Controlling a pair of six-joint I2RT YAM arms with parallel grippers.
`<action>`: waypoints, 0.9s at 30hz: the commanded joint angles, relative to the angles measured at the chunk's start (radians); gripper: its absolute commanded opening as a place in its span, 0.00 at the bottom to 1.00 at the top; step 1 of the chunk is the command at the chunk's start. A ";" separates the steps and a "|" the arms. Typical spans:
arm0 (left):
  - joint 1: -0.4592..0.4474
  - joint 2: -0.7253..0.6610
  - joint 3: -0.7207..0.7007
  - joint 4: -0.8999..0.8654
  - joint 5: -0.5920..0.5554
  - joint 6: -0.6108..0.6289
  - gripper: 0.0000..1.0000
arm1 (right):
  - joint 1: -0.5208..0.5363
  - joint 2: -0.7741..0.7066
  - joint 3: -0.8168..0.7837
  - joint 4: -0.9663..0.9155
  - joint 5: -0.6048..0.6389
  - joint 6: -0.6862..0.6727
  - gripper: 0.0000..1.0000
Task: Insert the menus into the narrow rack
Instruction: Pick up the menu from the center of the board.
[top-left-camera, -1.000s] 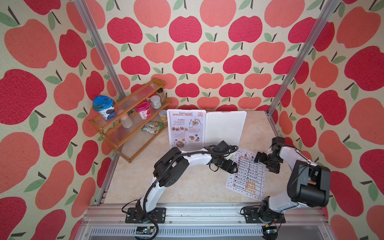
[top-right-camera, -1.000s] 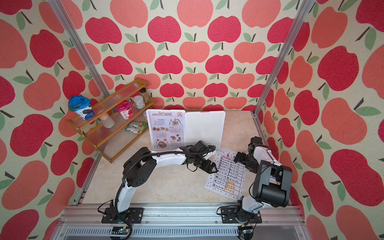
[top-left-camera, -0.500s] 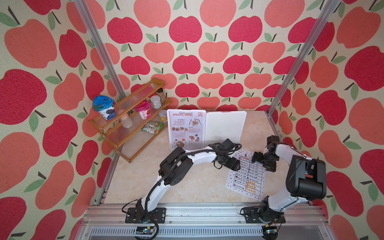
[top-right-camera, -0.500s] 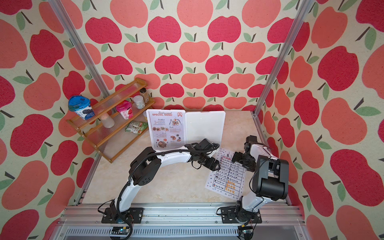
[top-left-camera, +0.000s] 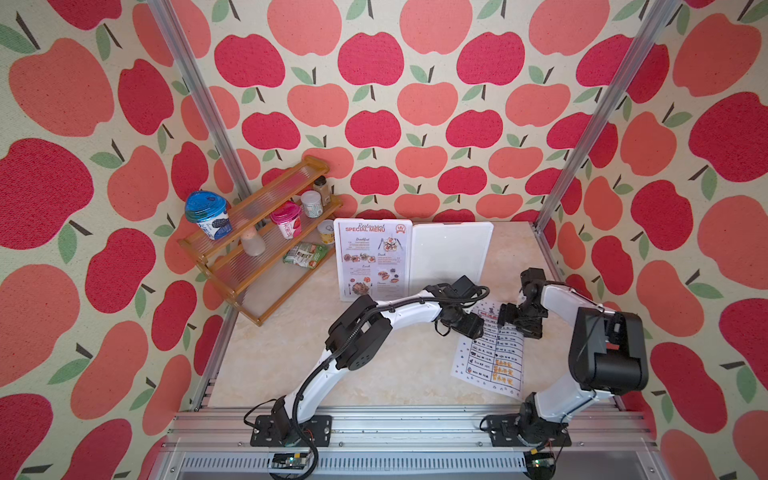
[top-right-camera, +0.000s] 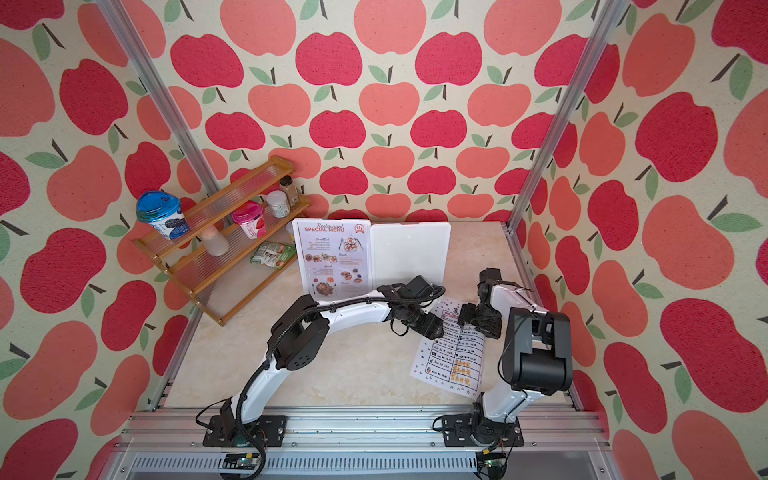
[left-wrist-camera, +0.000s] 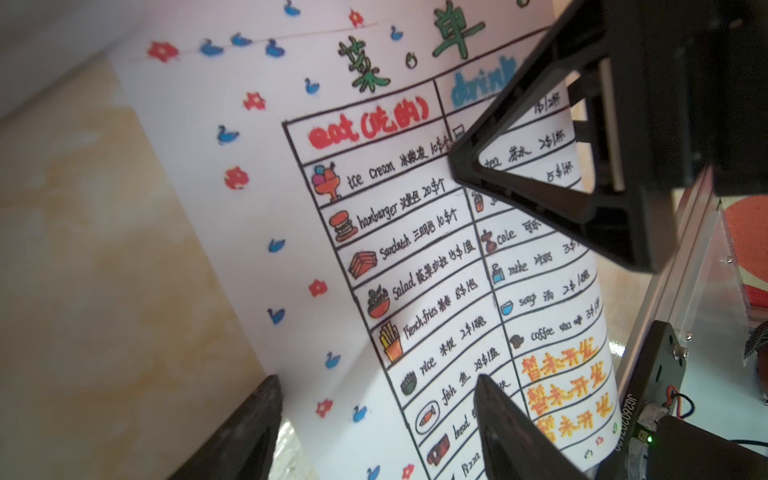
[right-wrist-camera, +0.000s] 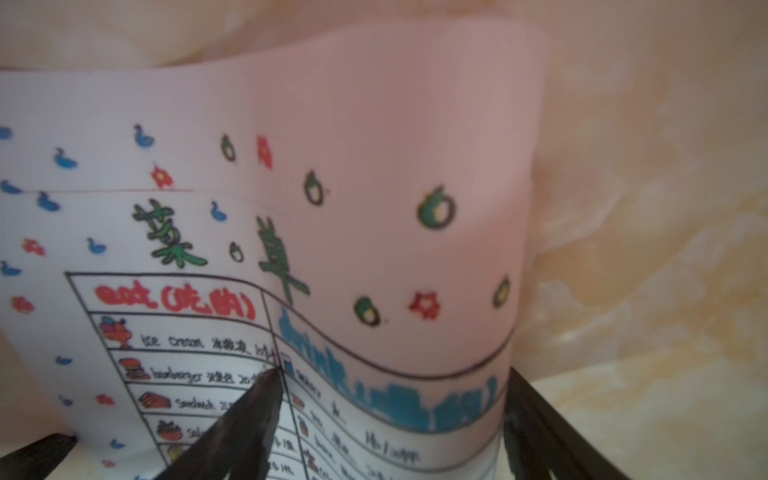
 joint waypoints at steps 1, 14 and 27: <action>-0.003 0.117 -0.037 -0.179 -0.076 0.003 0.75 | 0.018 0.005 -0.042 0.022 -0.124 -0.002 0.68; 0.001 0.066 -0.052 -0.180 -0.143 0.024 0.78 | 0.130 -0.046 0.010 -0.029 -0.226 0.016 0.40; 0.160 -0.417 -0.411 0.042 -0.135 0.048 0.81 | 0.174 -0.295 0.100 -0.095 -0.347 0.030 0.12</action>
